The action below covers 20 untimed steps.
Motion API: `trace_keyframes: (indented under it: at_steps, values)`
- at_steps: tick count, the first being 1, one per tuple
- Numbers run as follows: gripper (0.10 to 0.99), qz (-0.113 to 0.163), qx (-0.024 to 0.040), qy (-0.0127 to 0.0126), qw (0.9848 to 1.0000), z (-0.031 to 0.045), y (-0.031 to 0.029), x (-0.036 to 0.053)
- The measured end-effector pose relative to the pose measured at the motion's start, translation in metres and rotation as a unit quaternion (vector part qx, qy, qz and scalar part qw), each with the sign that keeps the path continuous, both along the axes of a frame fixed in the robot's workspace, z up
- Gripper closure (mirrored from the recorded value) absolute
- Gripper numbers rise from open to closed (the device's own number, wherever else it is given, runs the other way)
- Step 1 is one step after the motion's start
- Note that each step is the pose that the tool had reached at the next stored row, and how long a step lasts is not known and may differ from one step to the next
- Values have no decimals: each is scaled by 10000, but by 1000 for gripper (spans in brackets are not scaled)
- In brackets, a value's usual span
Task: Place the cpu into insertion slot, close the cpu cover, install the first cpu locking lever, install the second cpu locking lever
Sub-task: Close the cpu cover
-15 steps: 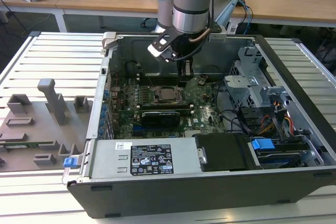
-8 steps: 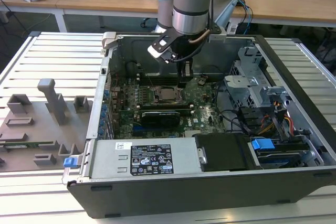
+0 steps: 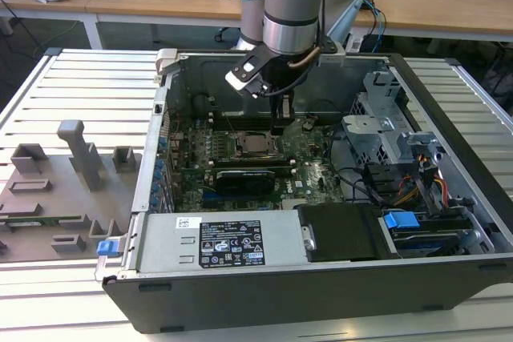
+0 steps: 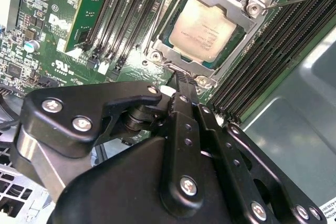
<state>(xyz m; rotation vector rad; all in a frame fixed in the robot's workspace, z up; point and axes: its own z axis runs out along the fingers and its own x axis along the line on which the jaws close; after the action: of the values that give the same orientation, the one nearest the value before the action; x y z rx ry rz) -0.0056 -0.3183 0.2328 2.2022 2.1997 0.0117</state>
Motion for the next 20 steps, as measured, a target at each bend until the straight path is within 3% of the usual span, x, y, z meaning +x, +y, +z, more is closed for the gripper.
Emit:
trace_keyframes:
  at_steps: [14,20]
  values:
    - [980,-1,0,0,10000,-94,0,-10]
    - [980,0,0,0,10000,-112,0,-327]
